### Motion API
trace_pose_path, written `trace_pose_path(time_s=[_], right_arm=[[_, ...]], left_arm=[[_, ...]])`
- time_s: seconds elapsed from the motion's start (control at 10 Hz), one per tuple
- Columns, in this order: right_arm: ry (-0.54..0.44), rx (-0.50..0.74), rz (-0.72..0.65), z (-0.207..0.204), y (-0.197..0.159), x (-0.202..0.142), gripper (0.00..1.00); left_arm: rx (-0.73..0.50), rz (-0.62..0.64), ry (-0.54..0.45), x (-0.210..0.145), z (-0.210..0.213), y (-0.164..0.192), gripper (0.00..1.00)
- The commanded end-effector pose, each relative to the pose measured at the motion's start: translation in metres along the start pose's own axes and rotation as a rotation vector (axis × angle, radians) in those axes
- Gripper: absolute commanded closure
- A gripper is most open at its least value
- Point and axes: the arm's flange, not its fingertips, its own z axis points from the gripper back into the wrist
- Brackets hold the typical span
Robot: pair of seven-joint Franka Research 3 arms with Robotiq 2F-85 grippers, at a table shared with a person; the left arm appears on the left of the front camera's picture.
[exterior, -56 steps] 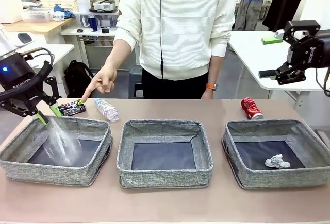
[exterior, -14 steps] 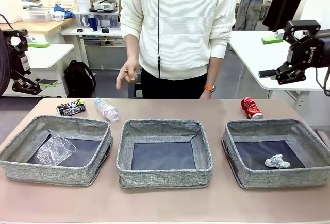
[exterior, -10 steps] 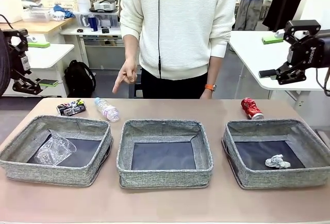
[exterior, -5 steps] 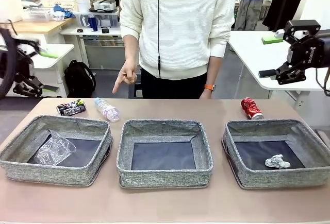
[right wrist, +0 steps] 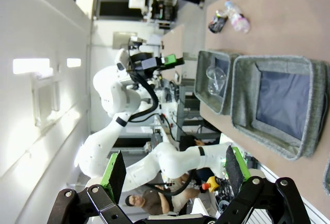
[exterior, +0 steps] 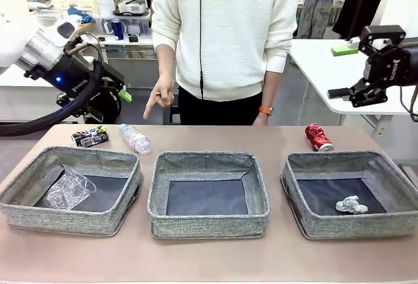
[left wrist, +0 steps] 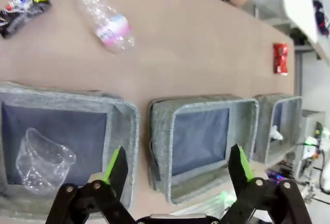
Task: Sort the waste into the appropriate baskets.
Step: Pick up the waste item pointed out by the person.
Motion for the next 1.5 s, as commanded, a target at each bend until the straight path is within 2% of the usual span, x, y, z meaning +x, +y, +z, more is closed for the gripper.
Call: trace_pose_path(time_s=[0.0,0.1,0.2,0.3,0.5,0.6,0.7,0.8,0.9,1.0,1.4], right_arm=[[0.005,-0.008,-0.018,0.000,0.003,0.000,0.00],[0.005,-0.008,-0.018,0.000,0.003,0.000,0.00],[0.005,-0.008,-0.018,0.000,0.003,0.000,0.00],[0.005,-0.008,-0.018,0.000,0.003,0.000,0.00],[0.005,-0.008,-0.018,0.000,0.003,0.000,0.00],[0.005,-0.008,-0.018,0.000,0.003,0.000,0.00],[0.005,-0.008,-0.018,0.000,0.003,0.000,0.00],[0.005,-0.008,-0.018,0.000,0.003,0.000,0.00],[0.005,-0.008,-0.018,0.000,0.003,0.000,0.00],[0.005,-0.008,-0.018,0.000,0.003,0.000,0.00],[0.005,-0.008,-0.018,0.000,0.003,0.000,0.00]], left_arm=[[-0.156,0.031,0.056,-0.003,0.007,0.019,0.00],[0.000,0.000,0.000,0.000,0.000,0.000,0.00],[0.168,0.017,0.056,0.030,-0.021,-0.010,0.00],[0.294,0.091,0.078,0.060,-0.046,-0.009,0.00],[0.374,0.199,0.094,0.103,-0.082,-0.001,0.00],[0.380,0.255,0.074,0.115,-0.097,0.004,0.00],[0.436,0.350,0.008,0.127,-0.113,0.012,0.00],[0.501,0.397,-0.011,0.137,-0.130,0.019,0.00],[0.463,0.355,0.058,0.143,-0.145,0.023,0.00],[0.461,0.340,0.082,0.148,-0.160,0.029,0.00],[0.487,0.301,0.105,0.146,-0.199,0.056,0.00]])
